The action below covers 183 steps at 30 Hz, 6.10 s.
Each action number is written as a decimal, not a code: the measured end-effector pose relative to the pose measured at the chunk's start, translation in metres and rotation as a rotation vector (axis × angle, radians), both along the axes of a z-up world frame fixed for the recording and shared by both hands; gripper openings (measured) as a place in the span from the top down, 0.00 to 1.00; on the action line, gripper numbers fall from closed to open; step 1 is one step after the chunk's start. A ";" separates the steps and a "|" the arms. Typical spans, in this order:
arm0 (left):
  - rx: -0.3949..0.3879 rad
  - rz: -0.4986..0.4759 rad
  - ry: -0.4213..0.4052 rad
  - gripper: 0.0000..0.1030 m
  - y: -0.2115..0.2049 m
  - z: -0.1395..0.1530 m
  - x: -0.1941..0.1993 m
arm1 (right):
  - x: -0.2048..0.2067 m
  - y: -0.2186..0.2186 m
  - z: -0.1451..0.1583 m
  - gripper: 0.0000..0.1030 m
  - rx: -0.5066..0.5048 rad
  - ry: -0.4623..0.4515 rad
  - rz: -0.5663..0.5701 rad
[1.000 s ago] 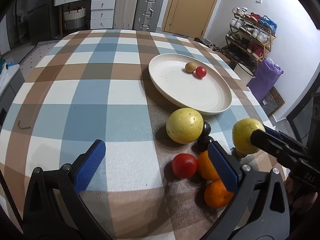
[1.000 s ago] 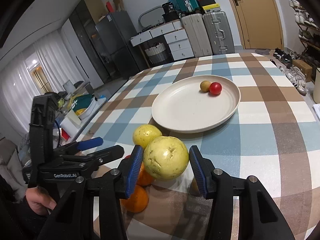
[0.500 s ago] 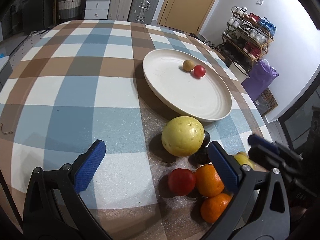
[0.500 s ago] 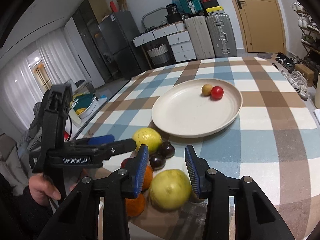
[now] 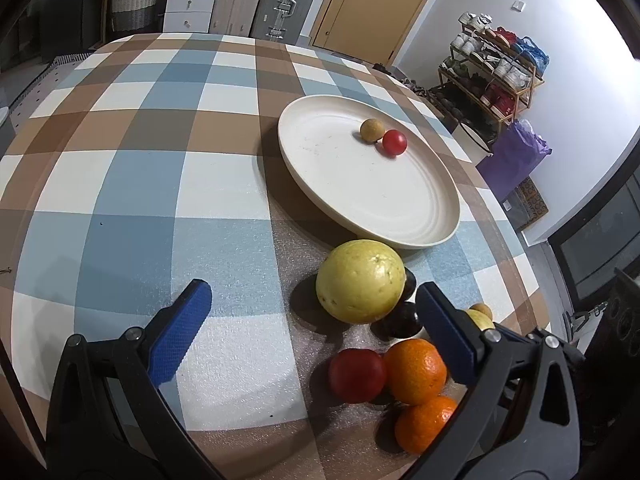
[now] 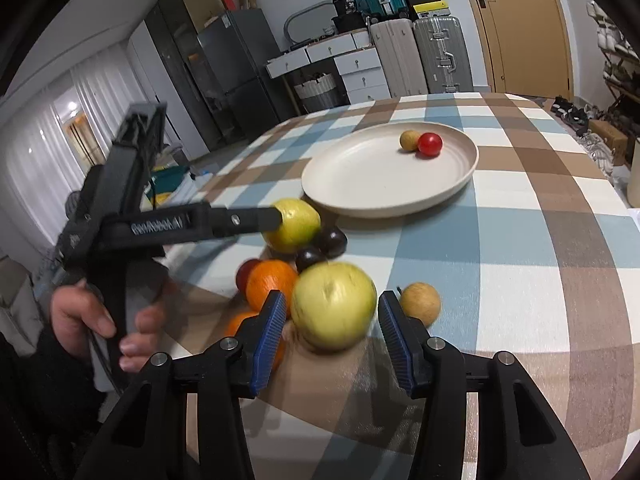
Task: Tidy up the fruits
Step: 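Lift the pomelo and lemon and carry them over the cream plate, then lower both fruits onto the plate and open both grippers, then withdraw both grippers from the plate toward the loose fruits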
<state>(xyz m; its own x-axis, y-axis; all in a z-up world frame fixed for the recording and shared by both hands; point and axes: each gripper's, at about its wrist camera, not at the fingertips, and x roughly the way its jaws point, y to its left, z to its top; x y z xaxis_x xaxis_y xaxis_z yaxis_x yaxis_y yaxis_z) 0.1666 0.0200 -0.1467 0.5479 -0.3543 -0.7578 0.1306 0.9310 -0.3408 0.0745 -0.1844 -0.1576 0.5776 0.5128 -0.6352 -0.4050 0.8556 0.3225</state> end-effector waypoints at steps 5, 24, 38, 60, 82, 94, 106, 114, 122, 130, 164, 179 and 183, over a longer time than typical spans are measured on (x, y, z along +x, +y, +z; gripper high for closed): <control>0.003 -0.003 -0.006 0.01 -0.001 0.002 -0.001 | 0.005 0.002 -0.003 0.52 -0.009 0.003 -0.007; -0.018 -0.013 0.005 0.02 0.002 -0.001 0.006 | 0.015 -0.006 0.001 0.52 0.077 0.007 -0.014; -0.131 -0.136 0.047 0.54 -0.009 -0.009 0.019 | 0.024 -0.016 0.010 0.52 0.109 0.005 -0.019; -0.186 -0.186 0.011 0.55 0.008 0.016 0.018 | 0.065 -0.031 0.033 0.52 0.192 -0.006 -0.018; -0.211 -0.213 0.036 0.55 -0.023 0.033 0.125 | 0.160 -0.029 0.030 0.52 0.214 0.098 -0.014; -0.193 -0.216 0.088 0.55 -0.035 0.012 0.169 | 0.195 -0.035 0.013 0.52 0.214 0.164 -0.029; -0.184 -0.189 0.099 0.55 -0.040 0.004 0.186 | 0.205 -0.036 0.007 0.51 0.206 0.186 -0.056; -0.172 -0.181 0.059 0.55 -0.039 0.024 0.175 | 0.198 -0.041 0.024 0.49 0.207 0.123 -0.080; -0.137 -0.166 0.024 0.55 -0.035 0.038 0.149 | 0.176 -0.045 0.042 0.49 0.207 0.063 -0.087; -0.074 -0.165 -0.034 0.55 -0.035 0.052 0.111 | 0.145 -0.041 0.054 0.49 0.157 -0.014 -0.099; 0.089 -0.040 -0.215 0.14 -0.012 0.090 -0.067 | 0.020 -0.030 0.082 0.01 0.089 -0.209 -0.128; 0.132 -0.066 -0.188 0.01 -0.027 0.063 -0.124 | -0.021 -0.029 0.065 0.01 0.003 -0.185 -0.163; 0.135 -0.083 -0.152 0.01 -0.035 0.052 -0.131 | -0.029 -0.031 0.061 0.01 -0.013 -0.163 -0.165</control>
<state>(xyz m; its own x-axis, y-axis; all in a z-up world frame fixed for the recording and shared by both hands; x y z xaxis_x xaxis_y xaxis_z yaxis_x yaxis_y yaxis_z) 0.0360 -0.0145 -0.0948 0.6328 -0.3041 -0.7121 0.2495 0.9507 -0.1843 0.0456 -0.2150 -0.0968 0.7482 0.3956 -0.5327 -0.3052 0.9180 0.2531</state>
